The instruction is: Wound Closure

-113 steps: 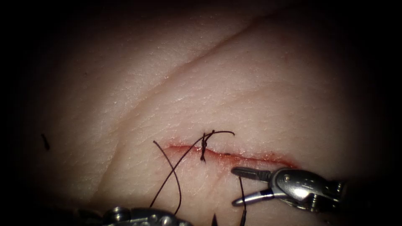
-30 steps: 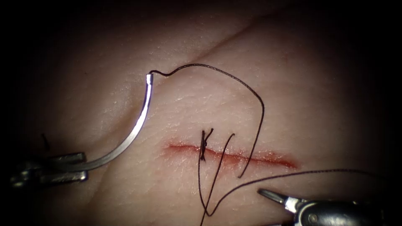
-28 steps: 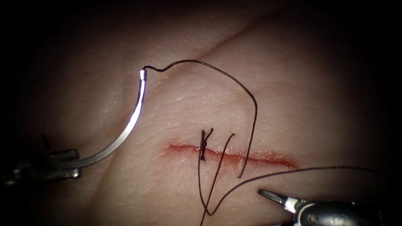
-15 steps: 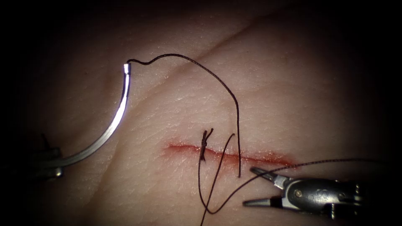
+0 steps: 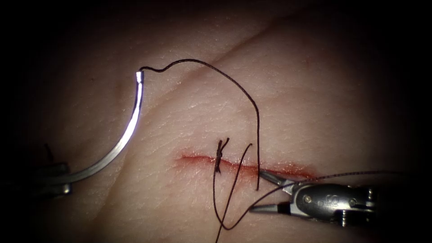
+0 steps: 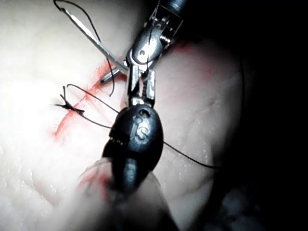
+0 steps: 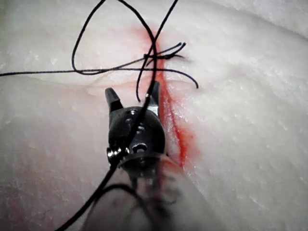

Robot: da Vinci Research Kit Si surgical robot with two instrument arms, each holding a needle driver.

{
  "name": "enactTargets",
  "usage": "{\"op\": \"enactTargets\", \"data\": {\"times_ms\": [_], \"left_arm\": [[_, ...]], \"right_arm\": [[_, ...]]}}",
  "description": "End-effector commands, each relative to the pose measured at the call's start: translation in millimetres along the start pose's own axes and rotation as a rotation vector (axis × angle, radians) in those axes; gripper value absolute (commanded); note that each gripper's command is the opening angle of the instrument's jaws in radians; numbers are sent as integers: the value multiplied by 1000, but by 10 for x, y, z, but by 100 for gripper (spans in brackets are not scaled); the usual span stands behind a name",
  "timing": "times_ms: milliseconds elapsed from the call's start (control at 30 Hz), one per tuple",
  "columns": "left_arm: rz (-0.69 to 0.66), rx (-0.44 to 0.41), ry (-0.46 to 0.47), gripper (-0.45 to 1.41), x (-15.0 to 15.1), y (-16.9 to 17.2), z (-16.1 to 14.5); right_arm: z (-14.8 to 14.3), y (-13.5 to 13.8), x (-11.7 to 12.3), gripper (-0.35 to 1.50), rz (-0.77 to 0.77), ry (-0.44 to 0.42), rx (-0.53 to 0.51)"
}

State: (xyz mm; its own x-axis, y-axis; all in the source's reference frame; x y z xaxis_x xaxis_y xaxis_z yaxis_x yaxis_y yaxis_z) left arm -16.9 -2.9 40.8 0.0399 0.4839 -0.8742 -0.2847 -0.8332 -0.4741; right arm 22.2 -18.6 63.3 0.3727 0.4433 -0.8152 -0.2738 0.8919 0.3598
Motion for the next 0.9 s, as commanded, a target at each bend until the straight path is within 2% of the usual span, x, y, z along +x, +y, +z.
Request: {"op": "enactTargets", "data": {"times_ms": [33, 67, 100, 333, 533, 900], "left_arm": [[-1, -3, 1, -45, -7, 3, 3], [0, -3, 1, -45, -7, 4, 3], [0, -3, 1, -45, -7, 4, 2], [3, -4, 0, -45, -9, 6, 0], [5, -10, 5, -45, -10, 9, 1], [25, -14, 14, -45, -23, 27, -1]], "right_arm": [[8, -9, -4, 45, -4, -7, 13], [9, -11, -5, 1, -7, -9, 25], [8, -12, -5, -32, -9, -10, 30], [-4, -22, -8, -35, -9, -13, 62], [-23, -47, 5, -35, -5, -12, 77], [-59, -138, 59, -35, -28, -13, 144]]}}
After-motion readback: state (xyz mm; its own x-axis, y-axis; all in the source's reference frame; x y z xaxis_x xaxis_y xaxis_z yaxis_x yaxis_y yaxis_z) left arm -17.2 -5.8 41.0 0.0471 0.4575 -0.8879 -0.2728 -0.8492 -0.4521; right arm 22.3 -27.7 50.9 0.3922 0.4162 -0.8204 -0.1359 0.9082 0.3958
